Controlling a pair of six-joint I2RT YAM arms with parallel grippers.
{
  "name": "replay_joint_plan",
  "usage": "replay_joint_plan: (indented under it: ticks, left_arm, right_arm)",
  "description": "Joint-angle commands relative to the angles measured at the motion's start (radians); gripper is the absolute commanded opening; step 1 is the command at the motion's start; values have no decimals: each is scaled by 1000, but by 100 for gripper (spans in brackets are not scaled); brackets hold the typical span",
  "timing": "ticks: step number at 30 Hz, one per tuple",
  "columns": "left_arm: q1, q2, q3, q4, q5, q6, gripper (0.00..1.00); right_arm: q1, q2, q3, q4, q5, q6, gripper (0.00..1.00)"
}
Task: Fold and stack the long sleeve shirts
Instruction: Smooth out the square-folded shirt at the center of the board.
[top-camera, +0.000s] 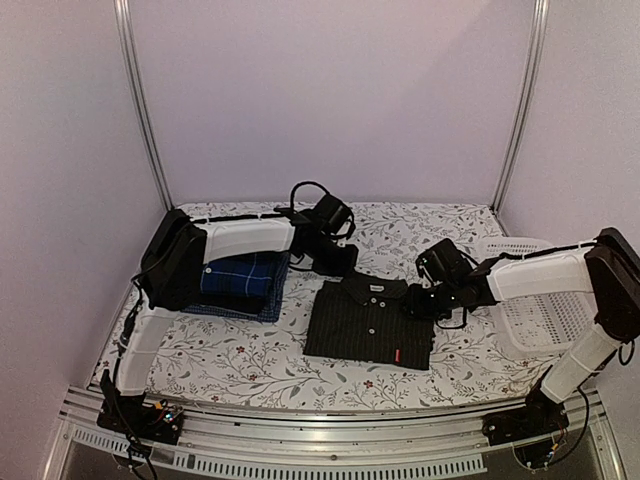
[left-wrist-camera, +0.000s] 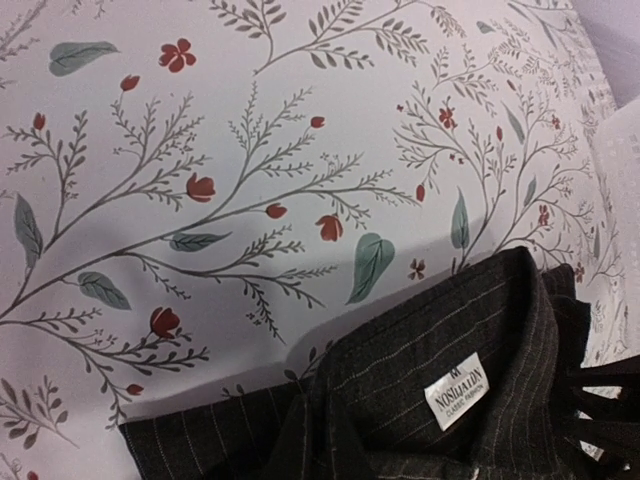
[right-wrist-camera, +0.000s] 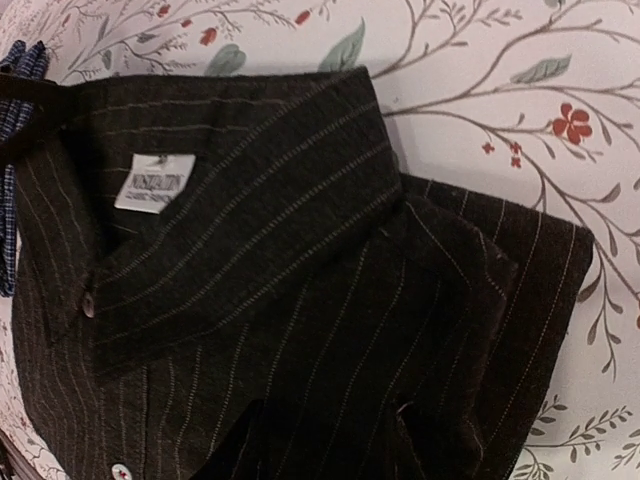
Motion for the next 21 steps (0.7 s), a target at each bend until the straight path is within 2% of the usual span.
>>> replay_joint_plan:
  ticks: [1,5,10,13,16,21]
  left_arm:
    - [-8,29,36,6,12,12,0]
    - [-1,32,45,-2,15,15,7]
    - [19,-2,81,-45,5,33,27]
    - [33,-82,65,-64,-7,45,40]
    - [39,-181,-19,-47,-3,49,50]
    - [39,-333,-242,16,60,17,54]
  right_arm:
    - [-1,17,-95,37,-8,56,38]
    - [-3,-7,-157,56,-16,85,41]
    - [-4,-45,-144,32,-15,89,49]
    - [-12,-75,-121,-10,-15,81,58]
    - [-32,-138,-128,-31,-47,80,68]
    - [-38,-247,-147,-80,-45,87,78]
